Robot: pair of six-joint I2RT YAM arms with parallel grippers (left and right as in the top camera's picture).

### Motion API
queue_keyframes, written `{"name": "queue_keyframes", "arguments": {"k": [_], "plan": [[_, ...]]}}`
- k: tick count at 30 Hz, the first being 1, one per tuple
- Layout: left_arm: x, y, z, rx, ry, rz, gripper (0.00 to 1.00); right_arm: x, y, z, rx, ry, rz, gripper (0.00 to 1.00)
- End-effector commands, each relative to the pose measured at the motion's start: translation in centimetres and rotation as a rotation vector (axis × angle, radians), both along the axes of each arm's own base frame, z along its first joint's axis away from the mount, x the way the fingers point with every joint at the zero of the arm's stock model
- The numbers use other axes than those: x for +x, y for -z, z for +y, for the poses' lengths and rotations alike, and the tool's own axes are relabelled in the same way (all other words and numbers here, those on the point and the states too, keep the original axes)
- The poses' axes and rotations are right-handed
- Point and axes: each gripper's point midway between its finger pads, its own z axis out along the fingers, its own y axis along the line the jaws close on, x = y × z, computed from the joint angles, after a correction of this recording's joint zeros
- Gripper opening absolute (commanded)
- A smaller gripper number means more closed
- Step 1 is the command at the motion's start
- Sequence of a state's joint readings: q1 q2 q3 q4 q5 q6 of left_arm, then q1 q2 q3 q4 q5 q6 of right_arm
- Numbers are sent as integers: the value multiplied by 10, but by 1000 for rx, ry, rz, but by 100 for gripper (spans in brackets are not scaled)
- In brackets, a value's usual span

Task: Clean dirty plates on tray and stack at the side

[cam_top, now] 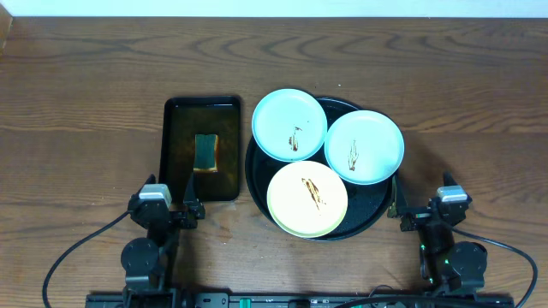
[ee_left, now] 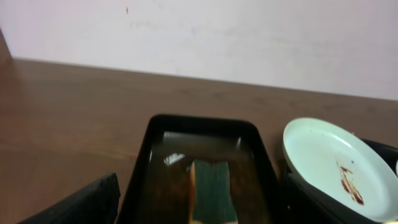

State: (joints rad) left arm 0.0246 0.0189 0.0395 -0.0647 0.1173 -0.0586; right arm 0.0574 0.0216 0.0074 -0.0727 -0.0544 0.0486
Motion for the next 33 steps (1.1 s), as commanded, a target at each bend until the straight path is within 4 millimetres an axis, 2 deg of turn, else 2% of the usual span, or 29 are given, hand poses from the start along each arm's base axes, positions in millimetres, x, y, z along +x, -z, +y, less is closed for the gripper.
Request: {"name": "queue_keyframes", "arguments": {"k": [1,8,14,21,28,33], "plan": [[-1,-3,-2,-32,6,50,83,0,0,-4,49,25,43,99],[7,-18,-2,-37,4,228,83,5,-8,-5,61,36,175,99],[29,-39,-1,-44,2,444,83,20,-20,-4,53,44,386,99],[41,-45,-3,-56,8,687,83,42,-24,4,47,12,665,99],[39,-32,-3,-61,9,786,83,61,-19,8,12,-18,798,99],[46,-38,-10,-78,43,747,83,63,-17,7,8,-13,801,99]]}}
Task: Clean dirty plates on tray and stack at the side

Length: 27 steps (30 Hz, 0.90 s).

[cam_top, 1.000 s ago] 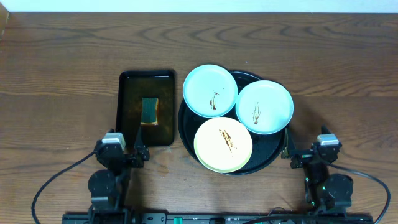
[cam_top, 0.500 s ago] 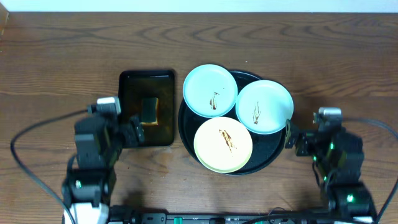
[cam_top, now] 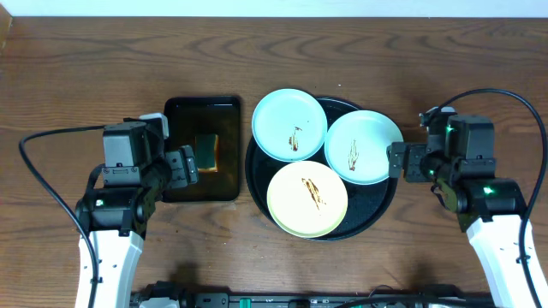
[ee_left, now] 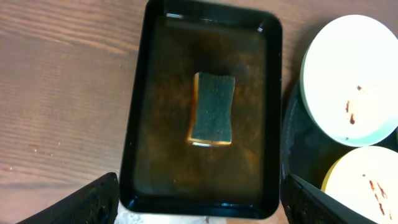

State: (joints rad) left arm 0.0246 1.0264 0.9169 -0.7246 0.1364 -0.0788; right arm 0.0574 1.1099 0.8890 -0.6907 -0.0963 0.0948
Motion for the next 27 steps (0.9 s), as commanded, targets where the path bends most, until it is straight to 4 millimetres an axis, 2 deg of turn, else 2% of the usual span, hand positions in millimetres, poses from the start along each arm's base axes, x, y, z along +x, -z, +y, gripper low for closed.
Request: {"name": "queue_keyframes", "arguments": {"k": [1,6,11,17,21,27], "plan": [[11,-16,-9,-49,29,-63,83,7,-10,-6,-21,12,-34,99],[40,-28,-8,-45,30,-152,83,7,-10,-10,-35,29,-34,99],[66,-17,-8,-31,40,-94,79,7,-10,-10,-23,43,-31,99],[86,31,-13,76,67,38,77,6,-9,-10,-24,43,-23,99],[89,70,-29,84,113,138,76,5,-8,-10,-24,43,-23,99],[87,119,-27,143,106,265,71,5,-8,-10,-25,43,-20,99]]}}
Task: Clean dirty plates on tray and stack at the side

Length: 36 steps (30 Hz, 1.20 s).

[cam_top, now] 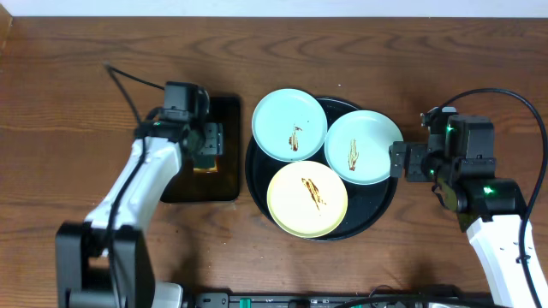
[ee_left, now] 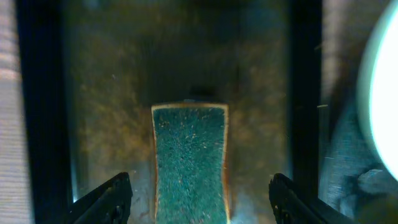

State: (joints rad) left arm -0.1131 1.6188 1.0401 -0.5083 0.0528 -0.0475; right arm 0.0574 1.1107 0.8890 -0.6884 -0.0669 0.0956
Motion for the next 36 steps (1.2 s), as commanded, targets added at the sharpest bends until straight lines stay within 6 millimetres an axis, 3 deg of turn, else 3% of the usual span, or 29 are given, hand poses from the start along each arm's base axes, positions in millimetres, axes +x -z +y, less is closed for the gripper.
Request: {"name": "queue_keyframes", "arguments": {"k": [1,7,18,24,31,36], "plan": [[5,15,7,49,-11,33,70,4,-8,-5,-2,24,-17,99],[-2,39,8,54,-16,105,67,4,-8,-5,-2,24,-18,99],[-8,48,6,48,-21,140,48,4,-8,-5,-2,24,-18,99],[-15,60,7,53,-21,179,42,4,-8,-5,-2,24,-16,99],[-16,62,7,53,-24,185,15,4,-8,-5,-2,24,-16,99],[-16,62,7,50,-33,186,8,2,-6,-7,-12,32,-8,99]]}}
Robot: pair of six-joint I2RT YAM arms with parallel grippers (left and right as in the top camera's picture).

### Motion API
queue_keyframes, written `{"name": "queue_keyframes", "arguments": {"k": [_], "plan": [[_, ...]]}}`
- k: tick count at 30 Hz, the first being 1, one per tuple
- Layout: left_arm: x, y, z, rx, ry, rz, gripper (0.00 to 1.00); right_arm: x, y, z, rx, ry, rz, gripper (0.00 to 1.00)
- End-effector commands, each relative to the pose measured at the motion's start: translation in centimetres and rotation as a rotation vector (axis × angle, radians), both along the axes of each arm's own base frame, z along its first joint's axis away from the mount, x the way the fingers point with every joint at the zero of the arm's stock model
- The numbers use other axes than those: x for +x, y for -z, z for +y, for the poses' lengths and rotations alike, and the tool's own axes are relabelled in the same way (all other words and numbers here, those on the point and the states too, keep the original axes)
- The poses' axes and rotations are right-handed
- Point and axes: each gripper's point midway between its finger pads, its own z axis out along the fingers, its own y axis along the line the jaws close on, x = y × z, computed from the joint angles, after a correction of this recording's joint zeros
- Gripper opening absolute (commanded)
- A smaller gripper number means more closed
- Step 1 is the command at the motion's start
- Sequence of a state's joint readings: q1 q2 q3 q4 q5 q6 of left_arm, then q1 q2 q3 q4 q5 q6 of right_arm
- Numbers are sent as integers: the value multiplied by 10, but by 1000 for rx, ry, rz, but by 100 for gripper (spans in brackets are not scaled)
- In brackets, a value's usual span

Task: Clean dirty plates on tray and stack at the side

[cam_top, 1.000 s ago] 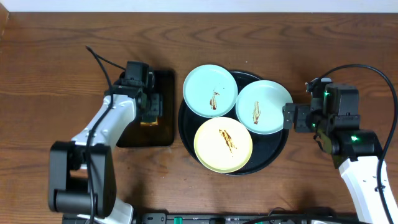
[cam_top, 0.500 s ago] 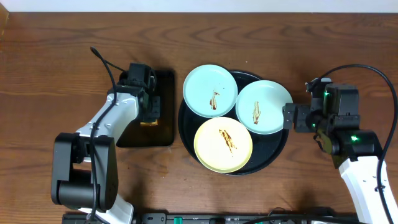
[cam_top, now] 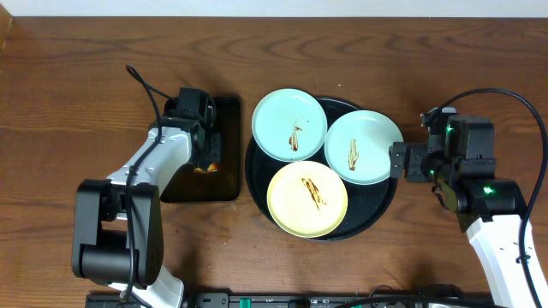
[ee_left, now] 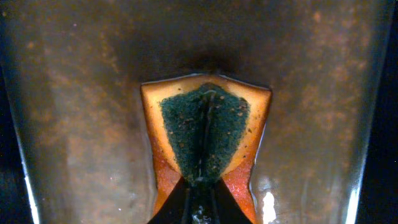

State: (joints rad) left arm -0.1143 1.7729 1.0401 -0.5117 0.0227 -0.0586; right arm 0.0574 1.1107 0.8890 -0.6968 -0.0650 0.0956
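Observation:
My left gripper (ee_left: 200, 186) is down in the black water tray (cam_top: 227, 184), shut on the sponge (ee_left: 205, 134), whose green top is pinched into a fold with the orange sides bulging out. In the overhead view the arm covers most of the sponge (cam_top: 208, 168). Three stained plates lie on the round black tray (cam_top: 377, 210): a pale blue one (cam_top: 289, 125), a second pale blue one (cam_top: 364, 146) and a yellow one (cam_top: 307, 199). My right gripper (cam_top: 396, 161) hovers at the round tray's right rim, by the right-hand blue plate; its state is unclear.
Brown wooden table (cam_top: 86, 103) all around. The water tray holds murky brown water (ee_left: 81, 124). A white wall runs along the table's far edge. Cables trail from both arms.
My left gripper dropped onto the sponge in the water tray and shut on it, folding its green face. The right arm stayed where it was.
Both arms started parked at the table's near edge. Then the left hung open above the water tray and the right reached the round tray's right rim. The left then came down close over the sponge, and now squeezes it.

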Motion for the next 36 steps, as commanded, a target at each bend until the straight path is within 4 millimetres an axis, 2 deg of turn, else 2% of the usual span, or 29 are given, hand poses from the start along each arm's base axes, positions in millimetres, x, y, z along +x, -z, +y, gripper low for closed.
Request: {"name": "queue_keyframes", "arguments": {"k": [1,6,10,14,15,16,17,23,25,31,36], "plan": [[-5,9,1,7,-21,32,8,4,-7,-9,-20,42,-15,99],[-5,4,1,1,-43,28,8,6,-5,-28,-69,131,-15,99],[-2,-14,1,-5,-42,-15,8,9,2,-35,-38,150,6,99],[1,-39,0,-18,-55,-80,7,20,15,-33,40,127,32,85],[1,-43,0,-21,-60,-90,7,22,19,-35,42,135,41,80],[1,-49,0,-26,-71,-104,8,25,27,-39,47,145,59,69],[1,-52,0,-27,-71,-112,8,28,31,-39,59,143,69,66],[-1,-53,0,-28,-74,-108,8,45,60,-21,145,56,112,60],[-3,-53,1,-27,-75,-101,7,48,75,-22,147,59,147,48],[-3,-53,1,-27,-75,-101,7,55,109,-22,152,63,208,44],[-3,-53,1,-27,-75,-101,7,60,122,-23,152,63,219,42]]}}
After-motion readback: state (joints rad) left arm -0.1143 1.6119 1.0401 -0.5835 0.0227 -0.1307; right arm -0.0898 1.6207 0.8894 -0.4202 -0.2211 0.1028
